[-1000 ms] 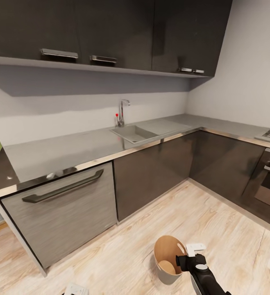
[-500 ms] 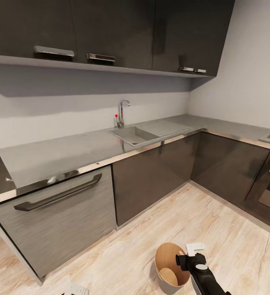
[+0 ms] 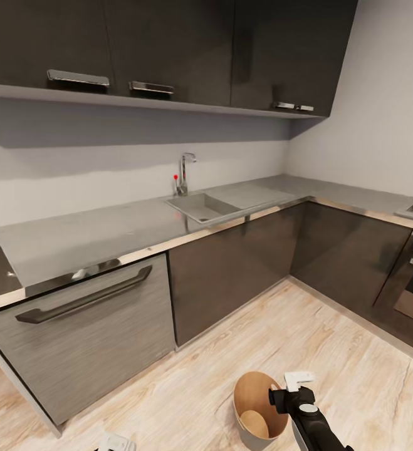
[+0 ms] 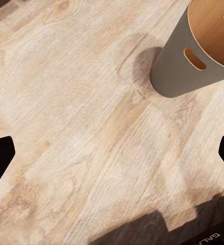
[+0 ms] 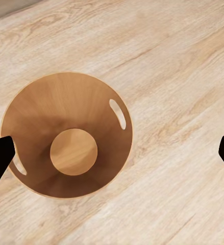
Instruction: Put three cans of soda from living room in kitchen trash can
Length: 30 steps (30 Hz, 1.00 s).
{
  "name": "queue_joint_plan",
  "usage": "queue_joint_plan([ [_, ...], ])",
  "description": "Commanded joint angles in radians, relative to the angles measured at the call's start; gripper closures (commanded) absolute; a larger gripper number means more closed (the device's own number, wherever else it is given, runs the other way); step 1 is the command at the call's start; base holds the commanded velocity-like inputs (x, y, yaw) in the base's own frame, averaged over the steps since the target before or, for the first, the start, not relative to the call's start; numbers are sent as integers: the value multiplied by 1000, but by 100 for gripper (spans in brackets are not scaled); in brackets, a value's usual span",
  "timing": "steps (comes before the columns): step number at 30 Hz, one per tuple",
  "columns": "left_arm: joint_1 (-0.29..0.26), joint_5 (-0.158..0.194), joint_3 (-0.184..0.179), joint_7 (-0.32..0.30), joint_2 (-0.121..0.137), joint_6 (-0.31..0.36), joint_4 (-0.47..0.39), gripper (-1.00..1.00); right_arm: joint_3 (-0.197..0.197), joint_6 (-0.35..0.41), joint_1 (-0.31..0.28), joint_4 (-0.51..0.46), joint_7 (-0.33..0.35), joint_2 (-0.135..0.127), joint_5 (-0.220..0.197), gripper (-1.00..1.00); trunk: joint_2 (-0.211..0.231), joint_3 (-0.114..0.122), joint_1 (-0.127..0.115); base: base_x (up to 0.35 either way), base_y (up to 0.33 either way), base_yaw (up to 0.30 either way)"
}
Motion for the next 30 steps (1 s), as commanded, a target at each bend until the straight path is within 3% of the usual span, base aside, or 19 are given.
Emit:
queue_joint_plan([
  [1,0,0,-1,0,0,0,0,-100,0,0,0,0,0,0,0,-100,0,-1,0,0,0,0],
  [20,0,0,1,1,0,0,1,-100,0,0,0,0,0,0,-1,-100,0,-30,0,4,-2,0],
  [30,0,2,2,2,-1,0,2,-100,0,-1,0,0,0,0,0,-100,0,-33,0,239,-115,0],
])
